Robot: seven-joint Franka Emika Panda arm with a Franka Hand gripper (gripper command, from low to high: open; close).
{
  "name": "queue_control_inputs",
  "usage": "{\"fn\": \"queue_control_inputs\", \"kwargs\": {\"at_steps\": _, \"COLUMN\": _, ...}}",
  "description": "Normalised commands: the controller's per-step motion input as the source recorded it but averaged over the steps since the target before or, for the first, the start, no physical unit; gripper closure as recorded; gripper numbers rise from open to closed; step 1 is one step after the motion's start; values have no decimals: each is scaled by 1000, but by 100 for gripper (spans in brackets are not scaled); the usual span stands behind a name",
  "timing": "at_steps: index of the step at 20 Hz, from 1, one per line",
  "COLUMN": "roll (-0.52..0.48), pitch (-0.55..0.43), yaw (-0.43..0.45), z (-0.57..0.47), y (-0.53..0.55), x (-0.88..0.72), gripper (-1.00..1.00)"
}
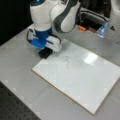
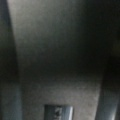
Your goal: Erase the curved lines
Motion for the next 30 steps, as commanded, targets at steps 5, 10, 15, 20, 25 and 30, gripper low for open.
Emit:
{"fn": "queue_control_inputs", "kwargs": {"at_steps": 5, "roll": 101, "pitch": -32, "yaw": -88, "z": -26, "y": -23, "x": 163, "gripper": 100}}
{"fn": "queue_control_inputs", "kwargs": {"at_steps": 10, "roll": 99, "pitch": -10, "yaw": -114, "z": 48, "y": -71, "x": 109, "gripper": 100}}
{"fn": "queue_control_inputs", "kwargs": {"at_steps": 15, "roll": 102, "pitch": 17, "yaw": -117, "z": 106, "y": -91, "x": 40, "gripper": 100}}
{"fn": "queue_control_inputs", "kwargs": {"at_steps": 20, "roll": 82, "pitch": 101, "yaw": -115, "z": 200, "y": -109, "x": -49, "gripper": 100}}
{"fn": "queue_control_inputs", "kwargs": {"at_steps": 25, "roll": 54, "pitch": 188, "yaw": -111, "z": 445, "y": -126, "x": -139, "gripper": 100}}
{"fn": "queue_control_inputs", "kwargs": {"at_steps": 30, "roll": 25, "pitch": 164, "yaw": -72, "z": 300, "y": -72, "x": -39, "gripper": 100}}
